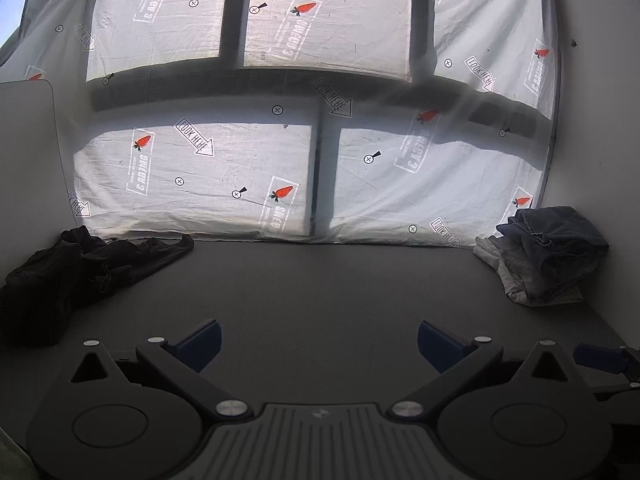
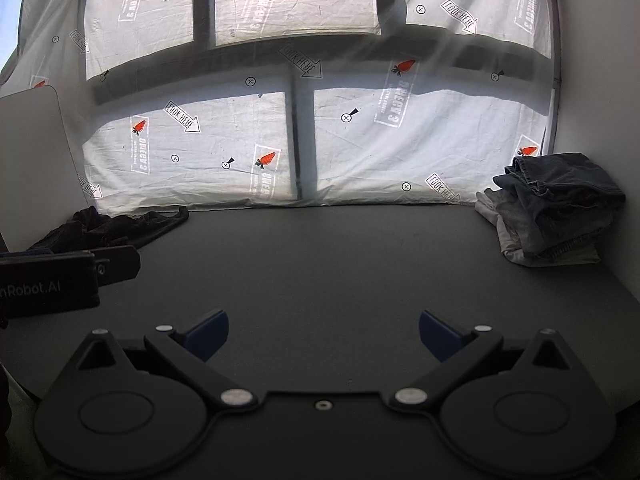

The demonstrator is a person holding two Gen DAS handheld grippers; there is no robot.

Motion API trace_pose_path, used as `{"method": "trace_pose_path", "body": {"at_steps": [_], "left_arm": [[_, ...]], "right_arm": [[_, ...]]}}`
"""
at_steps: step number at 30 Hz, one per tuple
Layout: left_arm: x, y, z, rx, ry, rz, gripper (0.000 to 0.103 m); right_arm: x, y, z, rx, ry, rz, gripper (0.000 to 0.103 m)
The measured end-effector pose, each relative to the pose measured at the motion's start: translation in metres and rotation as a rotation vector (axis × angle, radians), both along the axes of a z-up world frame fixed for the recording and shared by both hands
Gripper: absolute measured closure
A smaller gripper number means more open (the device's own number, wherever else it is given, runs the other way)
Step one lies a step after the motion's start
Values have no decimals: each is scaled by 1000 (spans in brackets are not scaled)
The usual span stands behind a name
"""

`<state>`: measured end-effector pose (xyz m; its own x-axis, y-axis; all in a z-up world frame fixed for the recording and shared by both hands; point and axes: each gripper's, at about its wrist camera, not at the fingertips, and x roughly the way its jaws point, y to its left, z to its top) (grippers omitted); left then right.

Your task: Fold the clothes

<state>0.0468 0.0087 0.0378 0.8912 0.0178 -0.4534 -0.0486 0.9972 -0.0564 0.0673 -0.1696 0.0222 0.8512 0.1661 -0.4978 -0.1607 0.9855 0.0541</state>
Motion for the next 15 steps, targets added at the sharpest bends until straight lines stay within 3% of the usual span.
{"method": "trace_pose_path", "body": {"at_steps": [15], "left_arm": [[-33,9,-1,10,-11,-10,0]], "right_arm": [[-28,10,-2,-8,8,-21,0]]}}
